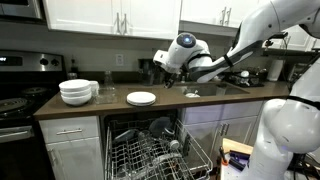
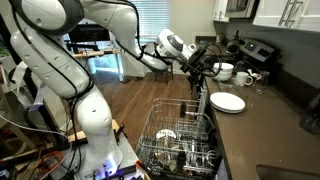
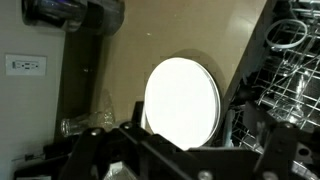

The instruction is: Pick up one plate and put it into the dishwasher.

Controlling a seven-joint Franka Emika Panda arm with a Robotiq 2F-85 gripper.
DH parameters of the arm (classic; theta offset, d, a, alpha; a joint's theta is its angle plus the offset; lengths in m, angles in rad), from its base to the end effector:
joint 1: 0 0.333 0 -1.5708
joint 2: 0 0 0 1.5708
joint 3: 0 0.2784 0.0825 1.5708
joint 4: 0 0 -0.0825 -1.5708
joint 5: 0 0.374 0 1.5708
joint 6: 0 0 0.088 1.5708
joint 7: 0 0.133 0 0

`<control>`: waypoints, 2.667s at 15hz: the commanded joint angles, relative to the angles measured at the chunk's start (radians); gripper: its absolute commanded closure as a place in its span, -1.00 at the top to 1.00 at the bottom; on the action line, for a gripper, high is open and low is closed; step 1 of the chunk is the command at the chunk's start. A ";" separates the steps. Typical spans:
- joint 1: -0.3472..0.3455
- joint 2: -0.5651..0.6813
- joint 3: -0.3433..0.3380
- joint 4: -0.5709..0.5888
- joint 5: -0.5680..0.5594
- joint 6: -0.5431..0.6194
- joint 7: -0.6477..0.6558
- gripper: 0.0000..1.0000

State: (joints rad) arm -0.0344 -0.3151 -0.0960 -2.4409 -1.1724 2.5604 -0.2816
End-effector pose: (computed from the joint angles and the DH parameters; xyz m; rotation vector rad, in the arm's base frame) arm 0.4852 -0.0632 0.4118 1.9787 1.1219 0.2598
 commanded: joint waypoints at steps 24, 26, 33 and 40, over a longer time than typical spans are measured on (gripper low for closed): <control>0.014 0.334 0.060 0.222 -0.236 -0.073 0.554 1.00; 0.017 0.350 0.065 0.236 -0.241 -0.096 0.579 1.00; 0.035 0.449 0.089 0.323 -0.186 -0.101 0.647 1.00; 0.061 0.569 0.090 0.418 -0.248 -0.149 0.706 1.00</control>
State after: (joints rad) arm 0.0160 0.2023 -0.0058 -2.0753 -1.3783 2.4561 0.3871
